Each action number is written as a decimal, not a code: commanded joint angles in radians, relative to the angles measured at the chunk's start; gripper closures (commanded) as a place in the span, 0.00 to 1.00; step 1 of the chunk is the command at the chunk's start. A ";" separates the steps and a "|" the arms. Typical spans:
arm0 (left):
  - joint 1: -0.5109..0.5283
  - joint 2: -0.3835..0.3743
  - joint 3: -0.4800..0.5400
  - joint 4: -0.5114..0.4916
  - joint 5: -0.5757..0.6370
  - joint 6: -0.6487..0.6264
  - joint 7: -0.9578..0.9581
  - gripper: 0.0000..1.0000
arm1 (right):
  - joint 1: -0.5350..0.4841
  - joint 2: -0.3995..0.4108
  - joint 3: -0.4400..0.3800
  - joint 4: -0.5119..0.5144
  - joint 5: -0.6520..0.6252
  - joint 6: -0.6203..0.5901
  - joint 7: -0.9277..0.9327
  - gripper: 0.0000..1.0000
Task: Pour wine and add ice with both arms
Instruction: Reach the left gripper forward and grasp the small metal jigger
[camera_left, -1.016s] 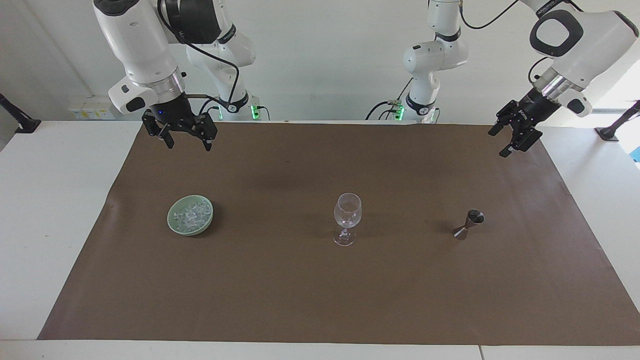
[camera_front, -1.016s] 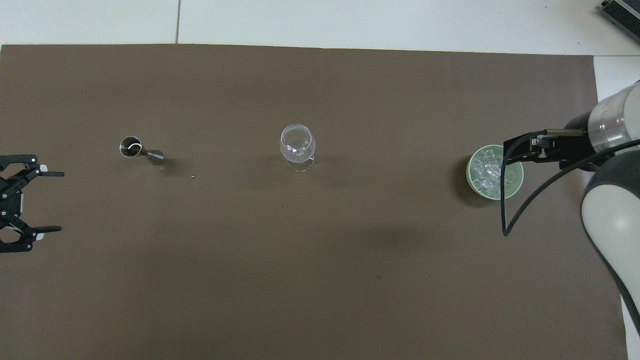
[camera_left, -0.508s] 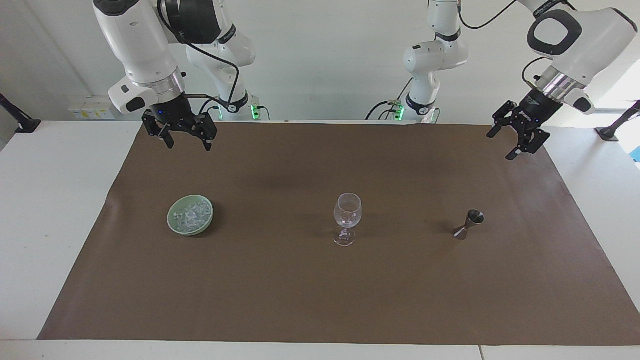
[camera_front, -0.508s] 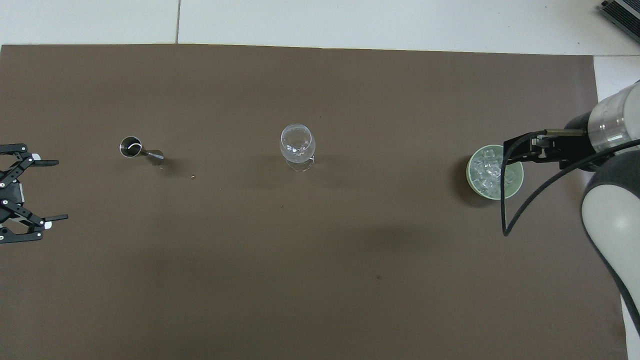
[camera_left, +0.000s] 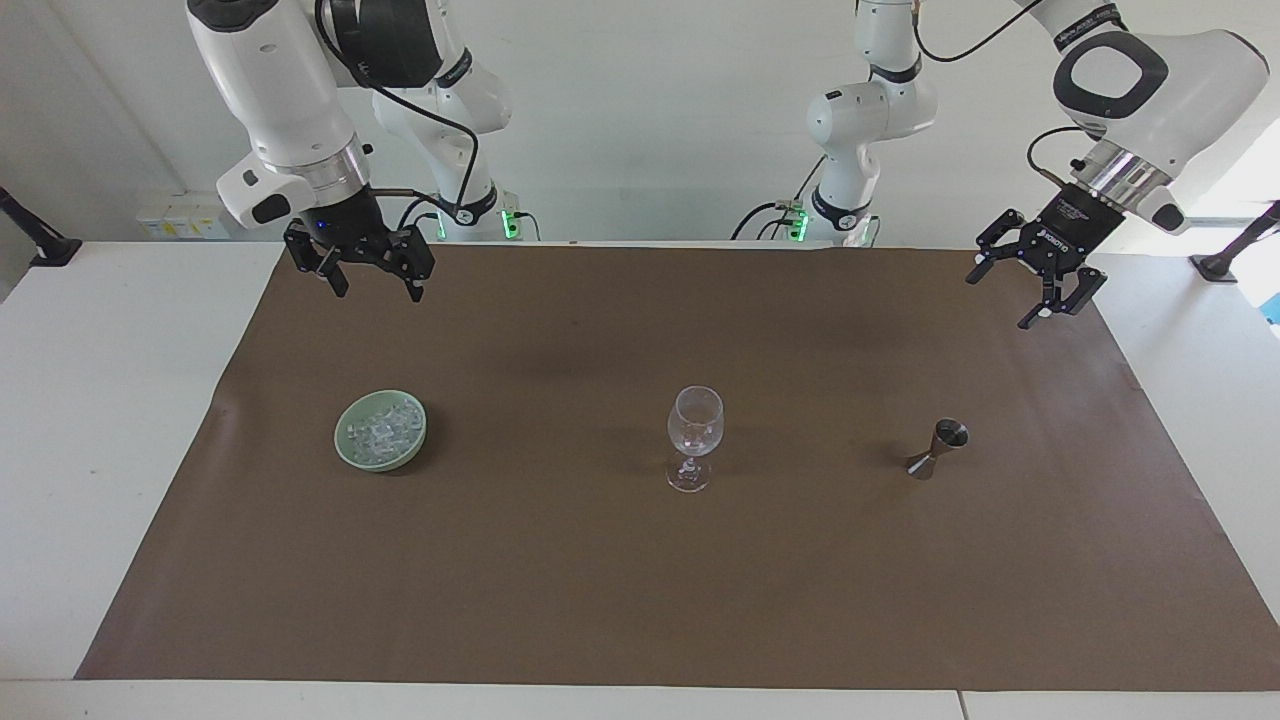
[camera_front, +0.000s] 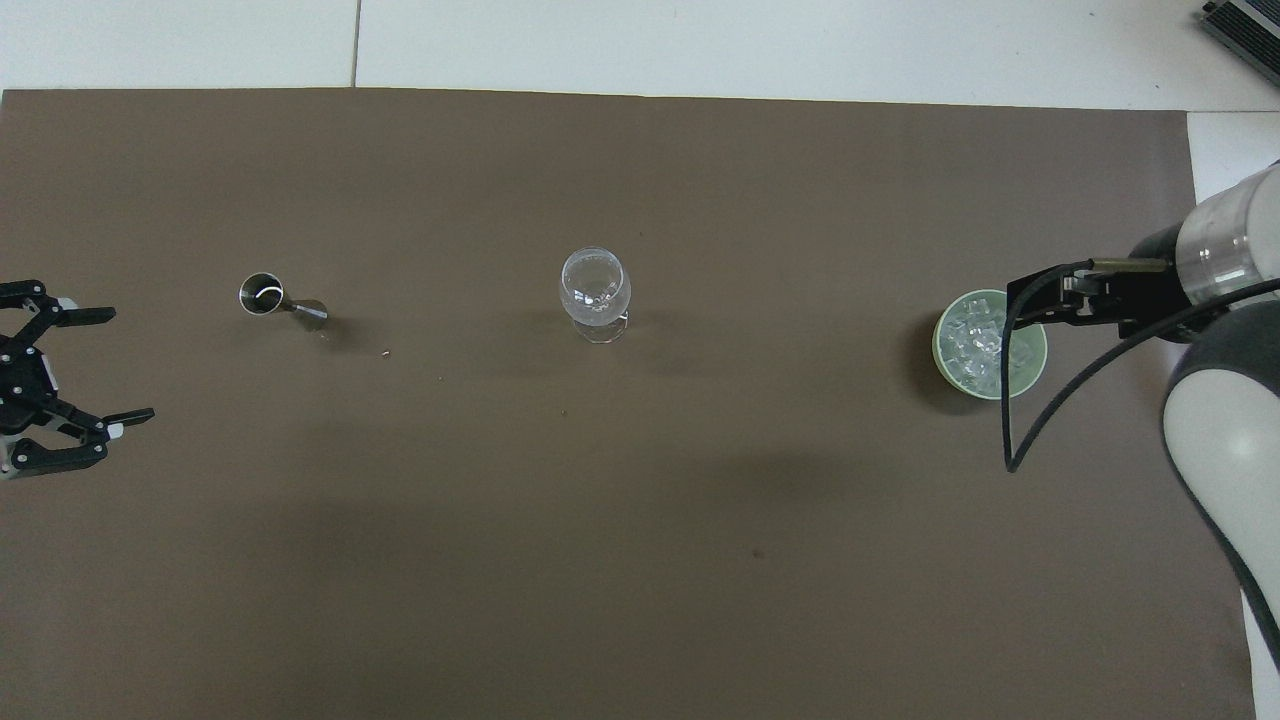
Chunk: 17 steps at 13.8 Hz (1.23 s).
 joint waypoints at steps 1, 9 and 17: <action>-0.003 0.021 0.001 -0.023 -0.070 0.041 -0.037 0.00 | -0.007 -0.013 0.004 -0.013 0.011 -0.001 -0.021 0.00; 0.028 0.048 0.003 -0.115 -0.312 0.145 -0.035 0.00 | -0.007 -0.013 0.004 -0.014 0.011 -0.003 -0.021 0.00; 0.034 0.147 0.003 -0.186 -0.496 0.190 0.180 0.00 | -0.007 -0.013 0.004 -0.014 0.011 -0.001 -0.021 0.00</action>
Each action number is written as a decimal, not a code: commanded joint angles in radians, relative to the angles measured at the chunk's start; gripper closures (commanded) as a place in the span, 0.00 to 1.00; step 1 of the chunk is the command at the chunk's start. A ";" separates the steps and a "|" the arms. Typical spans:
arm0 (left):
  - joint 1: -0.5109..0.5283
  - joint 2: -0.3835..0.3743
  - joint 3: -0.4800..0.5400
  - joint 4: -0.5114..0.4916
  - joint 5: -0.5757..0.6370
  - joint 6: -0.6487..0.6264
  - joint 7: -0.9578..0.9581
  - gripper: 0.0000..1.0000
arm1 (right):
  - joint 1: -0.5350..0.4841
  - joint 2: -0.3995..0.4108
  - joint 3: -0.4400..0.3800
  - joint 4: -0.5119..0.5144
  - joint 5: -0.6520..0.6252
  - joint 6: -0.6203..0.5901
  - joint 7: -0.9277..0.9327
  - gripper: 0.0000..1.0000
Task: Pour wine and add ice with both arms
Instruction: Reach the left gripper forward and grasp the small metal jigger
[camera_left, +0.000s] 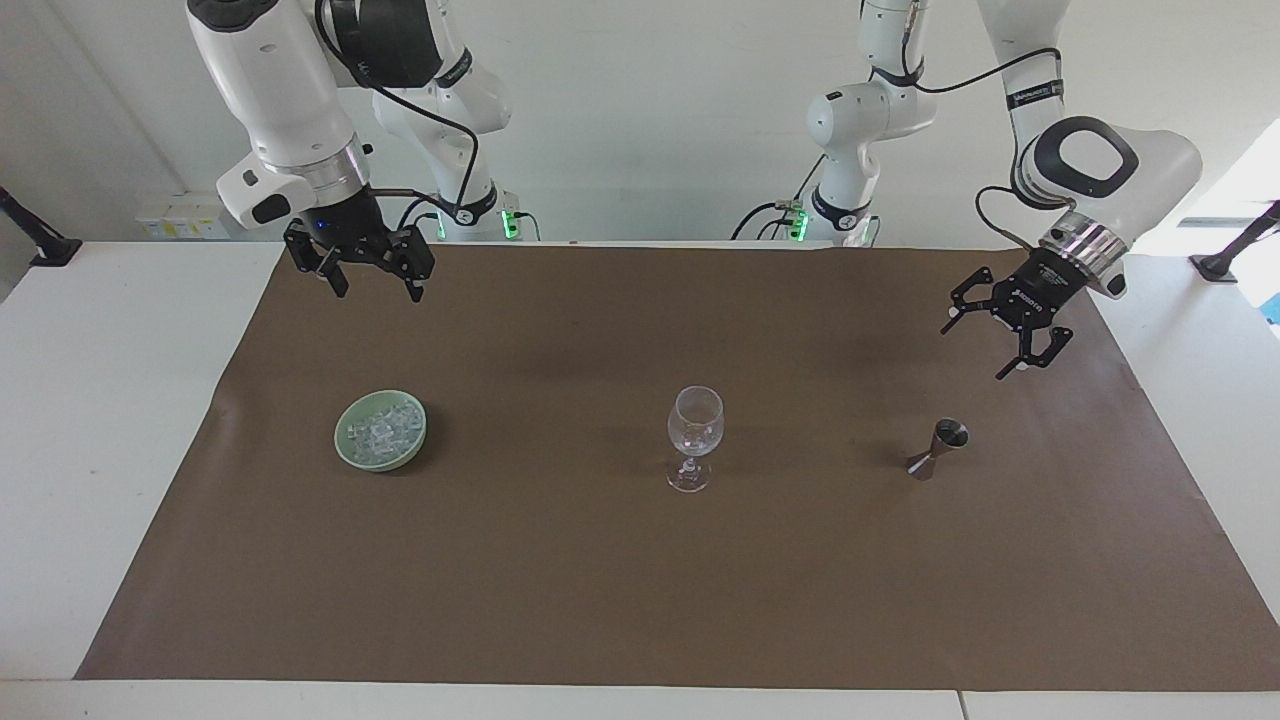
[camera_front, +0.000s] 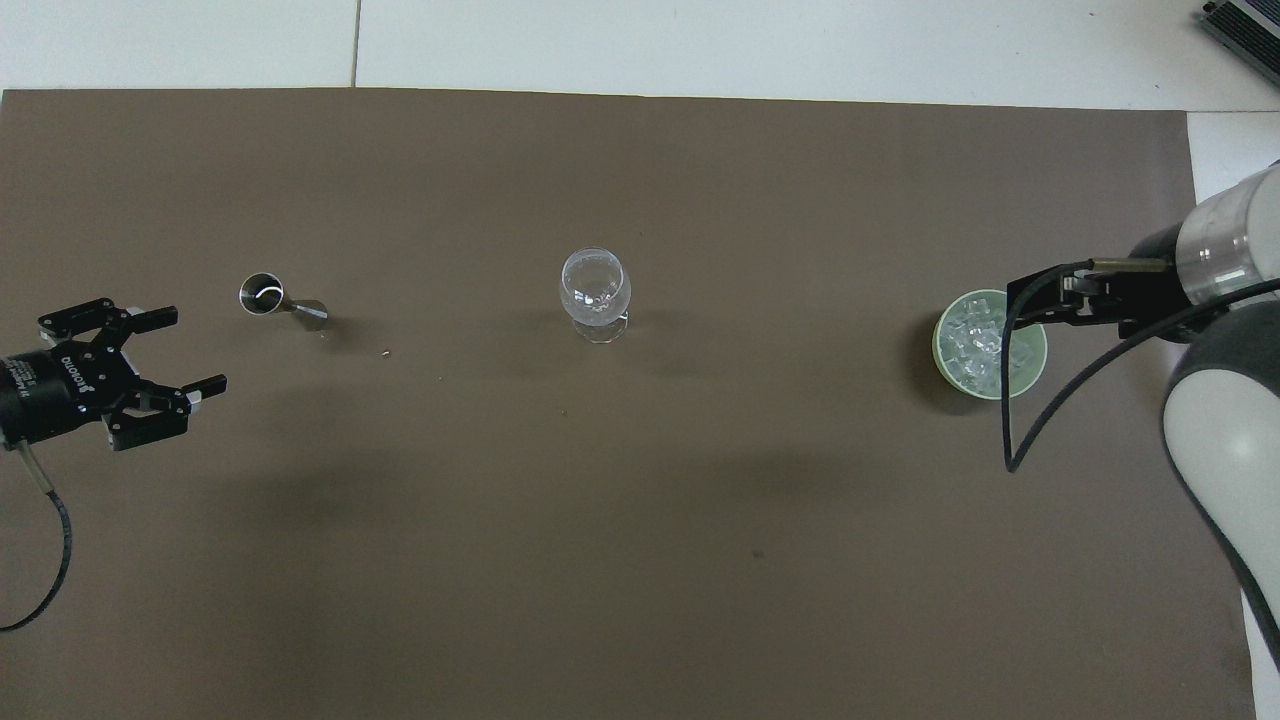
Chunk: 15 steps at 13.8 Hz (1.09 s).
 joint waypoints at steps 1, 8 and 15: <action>0.007 0.050 0.000 -0.017 -0.059 0.016 0.123 0.00 | -0.007 -0.013 0.004 -0.013 0.011 -0.001 -0.021 0.00; 0.082 0.188 0.000 -0.017 -0.271 -0.010 0.365 0.00 | -0.007 -0.011 0.004 -0.014 0.011 -0.003 -0.021 0.00; 0.048 0.291 0.000 -0.045 -0.564 0.018 0.710 0.00 | -0.007 -0.013 0.004 -0.014 0.011 -0.001 -0.021 0.00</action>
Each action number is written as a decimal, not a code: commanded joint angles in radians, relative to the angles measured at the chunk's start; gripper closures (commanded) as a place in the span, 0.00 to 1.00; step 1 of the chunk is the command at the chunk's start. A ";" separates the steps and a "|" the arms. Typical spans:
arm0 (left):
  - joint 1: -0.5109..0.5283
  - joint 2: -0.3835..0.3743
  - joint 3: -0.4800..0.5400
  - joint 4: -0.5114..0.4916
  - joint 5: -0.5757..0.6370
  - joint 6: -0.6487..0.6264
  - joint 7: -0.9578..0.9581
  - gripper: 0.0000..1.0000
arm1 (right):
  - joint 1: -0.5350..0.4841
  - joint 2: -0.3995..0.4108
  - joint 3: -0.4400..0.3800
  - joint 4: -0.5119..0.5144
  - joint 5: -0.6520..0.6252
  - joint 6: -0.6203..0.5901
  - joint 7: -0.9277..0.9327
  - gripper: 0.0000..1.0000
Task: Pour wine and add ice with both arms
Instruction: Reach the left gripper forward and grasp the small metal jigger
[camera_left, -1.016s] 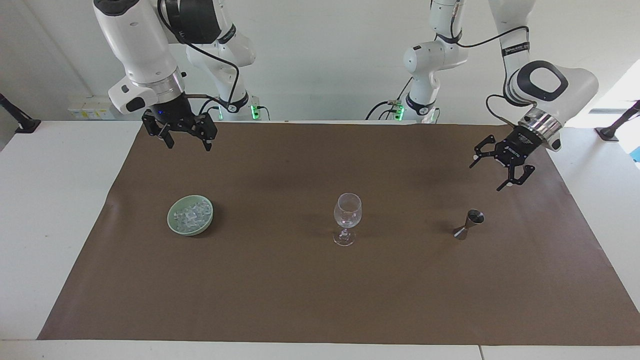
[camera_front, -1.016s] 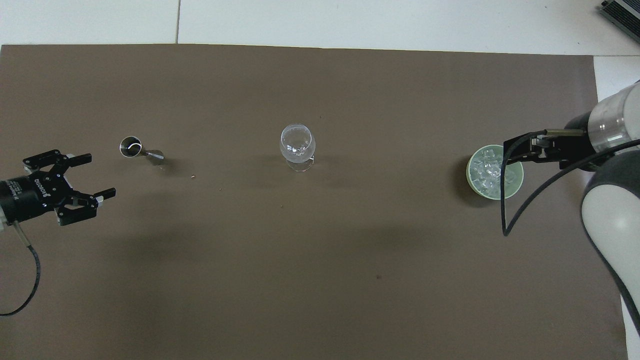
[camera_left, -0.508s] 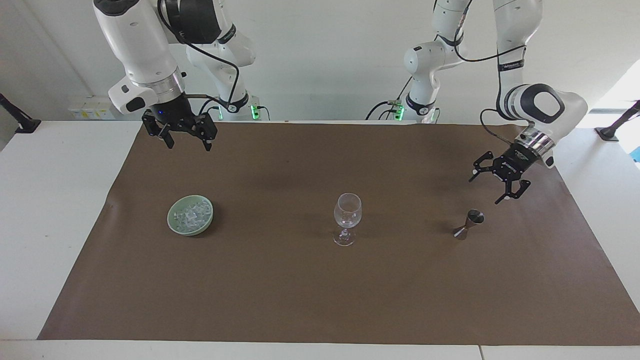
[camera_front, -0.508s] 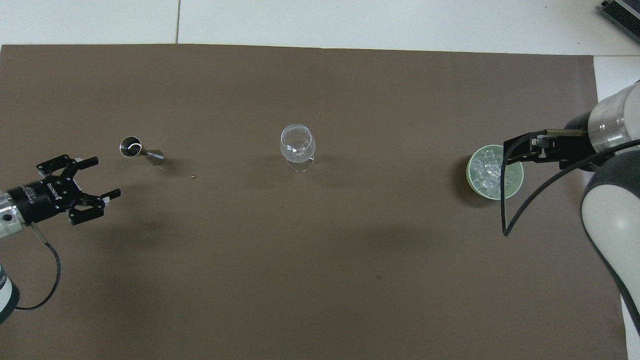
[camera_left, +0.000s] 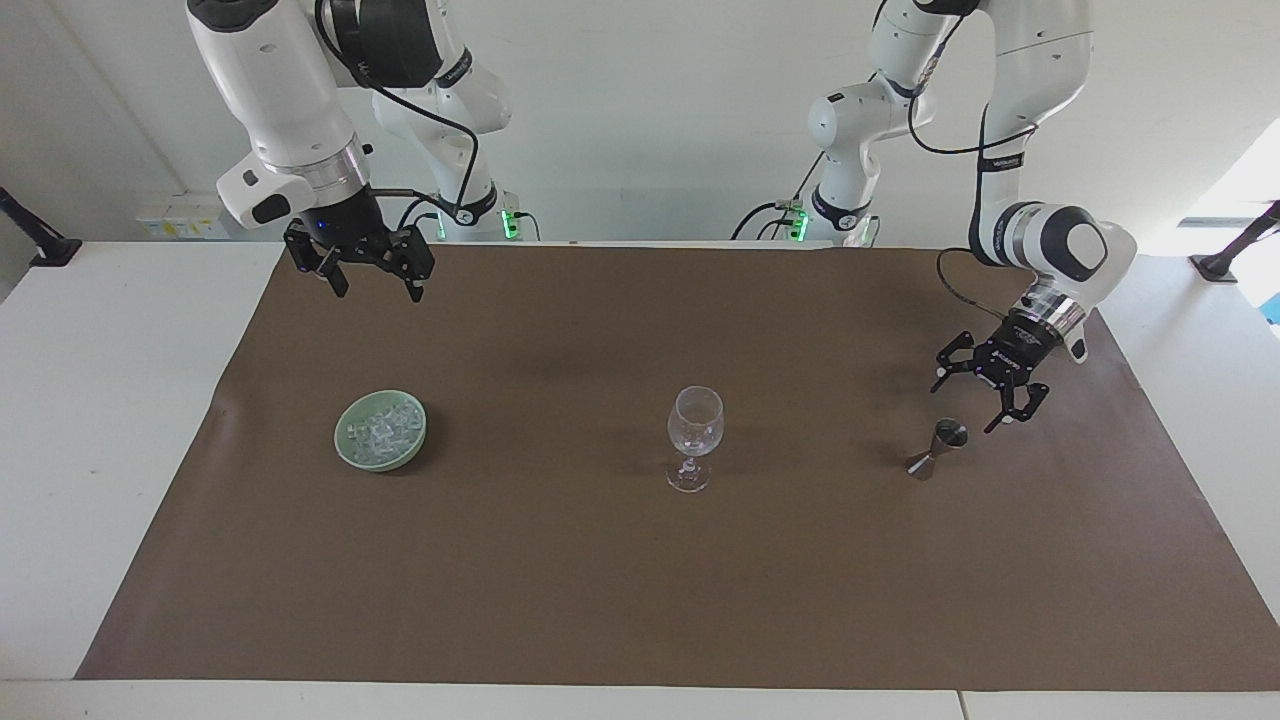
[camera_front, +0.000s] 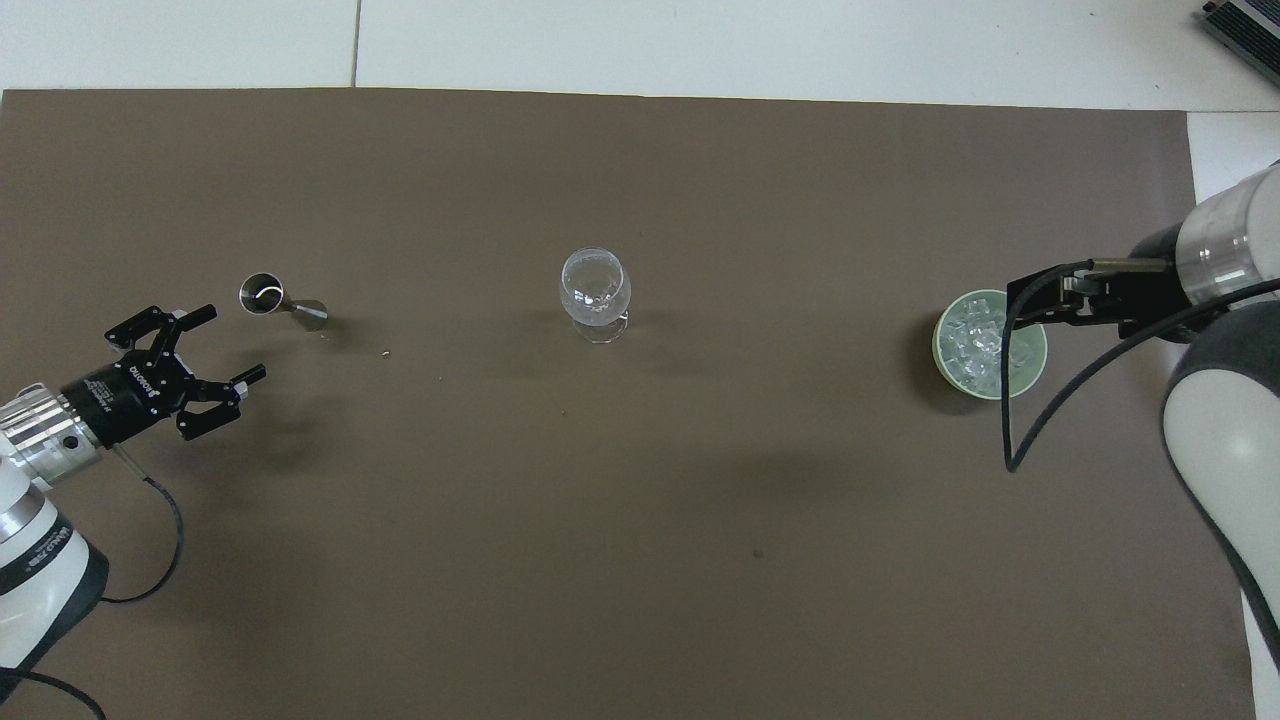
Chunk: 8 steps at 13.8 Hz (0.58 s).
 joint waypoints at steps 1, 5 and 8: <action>-0.031 0.030 0.001 -0.020 -0.102 0.028 0.108 0.00 | -0.007 -0.013 0.004 -0.014 0.011 -0.001 -0.021 0.00; -0.080 0.062 0.001 -0.032 -0.290 0.059 0.177 0.00 | -0.007 -0.013 0.004 -0.014 0.011 -0.001 -0.021 0.00; -0.102 0.070 0.001 -0.037 -0.364 0.068 0.201 0.00 | -0.007 -0.013 0.004 -0.013 0.011 -0.003 -0.021 0.00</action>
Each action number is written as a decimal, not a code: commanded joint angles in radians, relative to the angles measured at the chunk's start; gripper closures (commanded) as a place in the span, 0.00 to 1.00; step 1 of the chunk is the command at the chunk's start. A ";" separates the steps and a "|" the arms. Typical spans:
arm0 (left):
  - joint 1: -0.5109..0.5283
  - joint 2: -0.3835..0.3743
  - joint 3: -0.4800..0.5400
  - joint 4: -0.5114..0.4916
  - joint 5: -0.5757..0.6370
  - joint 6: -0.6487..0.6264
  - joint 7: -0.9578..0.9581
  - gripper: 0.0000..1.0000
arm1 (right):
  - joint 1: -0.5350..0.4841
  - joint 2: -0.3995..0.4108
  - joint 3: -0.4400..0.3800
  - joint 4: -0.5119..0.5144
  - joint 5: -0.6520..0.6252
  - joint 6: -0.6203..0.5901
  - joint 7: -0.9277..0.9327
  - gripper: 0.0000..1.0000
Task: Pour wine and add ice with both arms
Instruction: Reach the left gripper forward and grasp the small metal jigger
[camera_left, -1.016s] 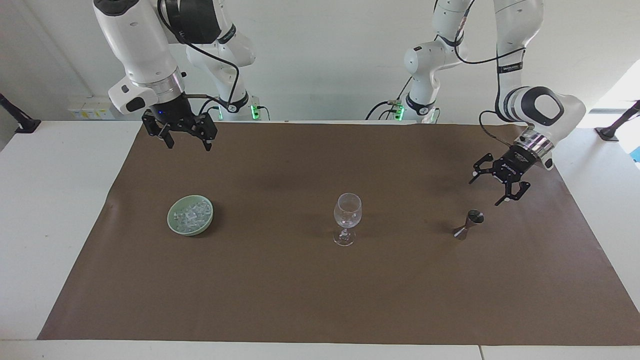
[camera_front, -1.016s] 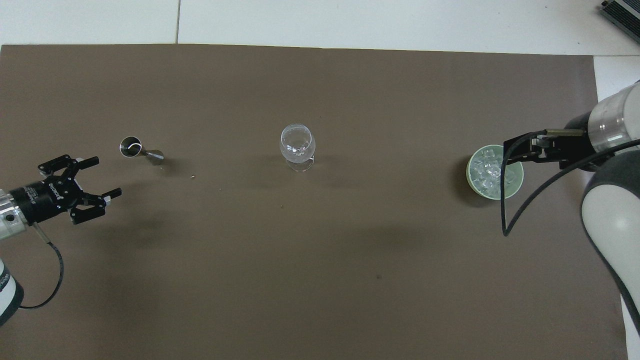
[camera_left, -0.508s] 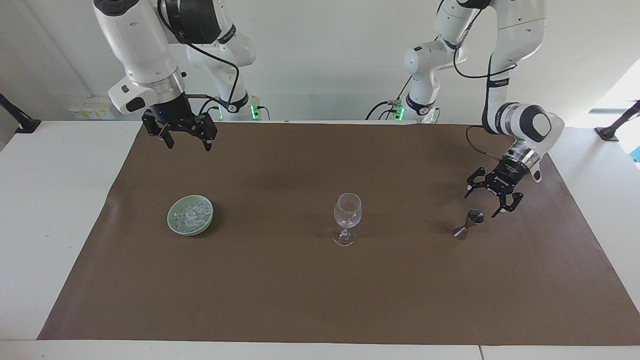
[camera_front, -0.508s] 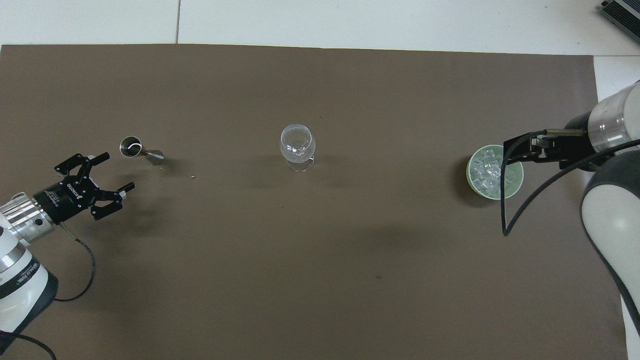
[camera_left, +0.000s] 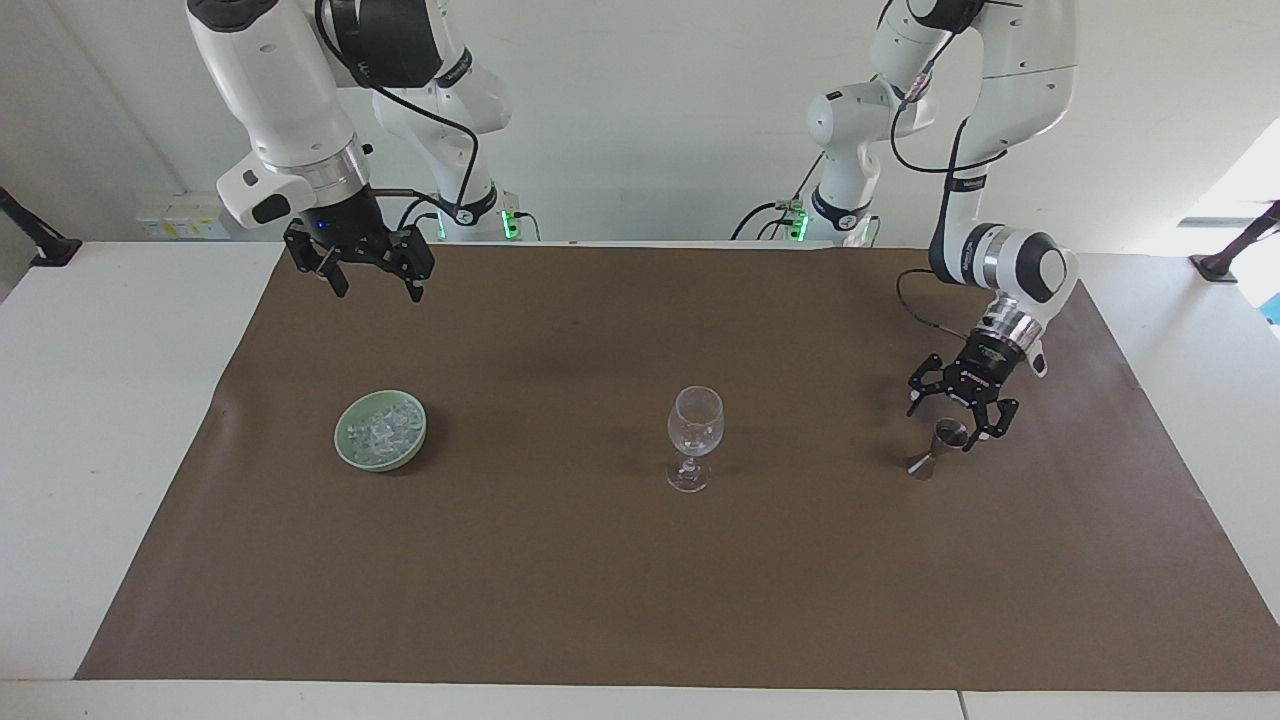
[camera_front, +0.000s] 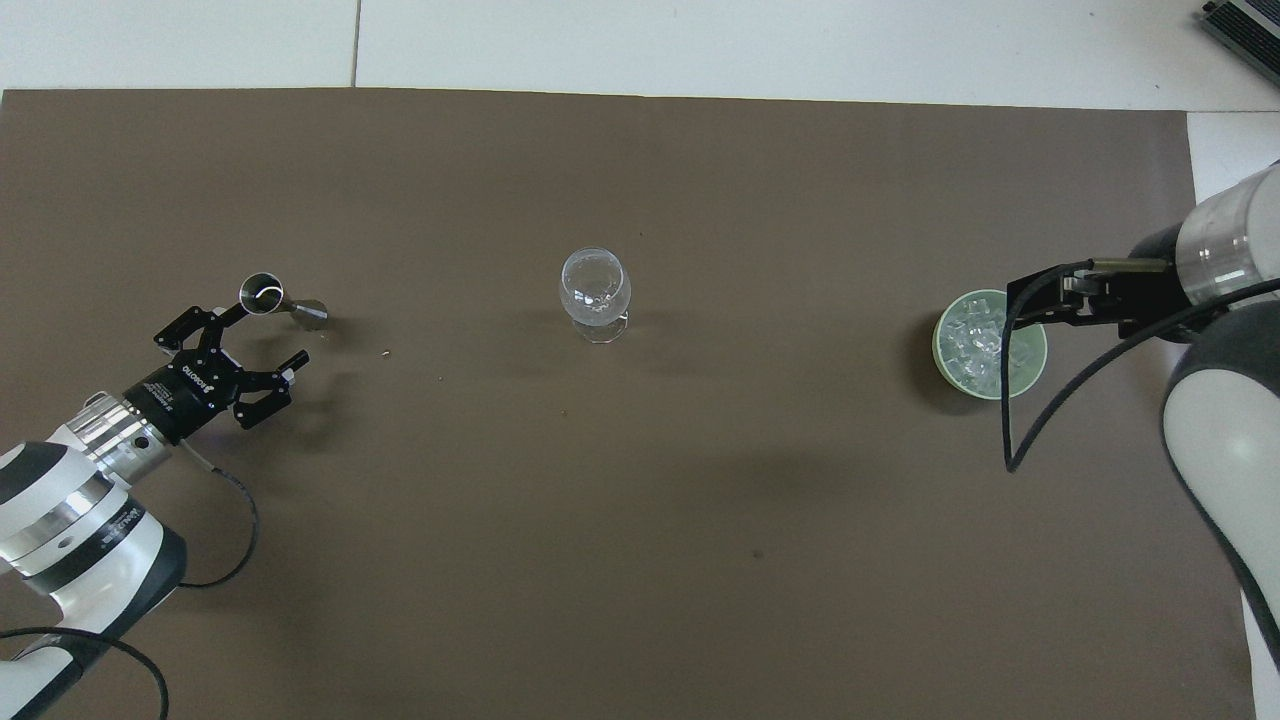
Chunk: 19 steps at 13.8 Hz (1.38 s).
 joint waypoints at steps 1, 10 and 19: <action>-0.034 0.003 0.008 -0.010 -0.080 0.030 0.024 0.00 | -0.007 -0.013 0.004 -0.014 0.011 -0.001 -0.021 0.00; -0.051 0.020 0.008 0.012 -0.178 0.051 0.032 0.00 | -0.007 -0.013 0.004 -0.014 0.011 -0.003 -0.021 0.00; -0.073 0.040 0.007 0.040 -0.231 0.073 0.039 0.16 | -0.007 -0.013 0.004 -0.014 0.011 -0.001 -0.021 0.00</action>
